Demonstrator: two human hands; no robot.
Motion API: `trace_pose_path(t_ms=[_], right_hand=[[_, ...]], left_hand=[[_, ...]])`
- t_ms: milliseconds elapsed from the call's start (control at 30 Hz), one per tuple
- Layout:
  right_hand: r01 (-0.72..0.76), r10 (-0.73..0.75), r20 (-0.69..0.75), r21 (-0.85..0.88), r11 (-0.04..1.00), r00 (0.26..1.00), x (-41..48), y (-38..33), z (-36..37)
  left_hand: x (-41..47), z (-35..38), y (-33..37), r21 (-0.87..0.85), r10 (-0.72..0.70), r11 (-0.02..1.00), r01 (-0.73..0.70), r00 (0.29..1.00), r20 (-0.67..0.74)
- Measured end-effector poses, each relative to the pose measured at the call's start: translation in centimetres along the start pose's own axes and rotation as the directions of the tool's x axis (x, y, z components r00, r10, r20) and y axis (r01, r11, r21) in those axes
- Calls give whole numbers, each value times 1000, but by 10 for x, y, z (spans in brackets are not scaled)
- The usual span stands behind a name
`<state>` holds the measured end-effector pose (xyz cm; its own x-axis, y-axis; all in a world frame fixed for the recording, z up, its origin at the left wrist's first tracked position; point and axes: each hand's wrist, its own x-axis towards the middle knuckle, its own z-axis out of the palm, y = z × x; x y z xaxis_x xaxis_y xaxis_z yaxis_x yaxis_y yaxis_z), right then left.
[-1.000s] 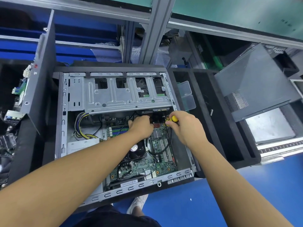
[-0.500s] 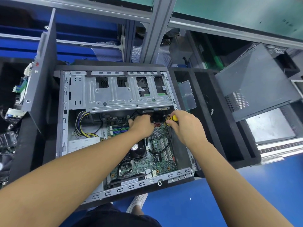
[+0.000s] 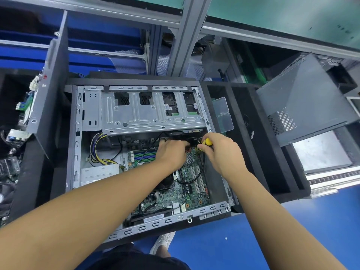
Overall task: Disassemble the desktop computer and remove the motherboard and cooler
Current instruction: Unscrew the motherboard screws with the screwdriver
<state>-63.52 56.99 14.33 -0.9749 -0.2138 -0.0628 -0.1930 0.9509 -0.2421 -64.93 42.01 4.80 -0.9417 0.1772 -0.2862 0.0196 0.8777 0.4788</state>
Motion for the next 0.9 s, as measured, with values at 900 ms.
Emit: trace_pose_path(t_ms=[900], right_hand=[[-10, 10, -3, 12, 1000, 1000, 0, 2, 1]], left_hand=[[2, 2, 1, -9, -5, 1000, 5, 999, 33]])
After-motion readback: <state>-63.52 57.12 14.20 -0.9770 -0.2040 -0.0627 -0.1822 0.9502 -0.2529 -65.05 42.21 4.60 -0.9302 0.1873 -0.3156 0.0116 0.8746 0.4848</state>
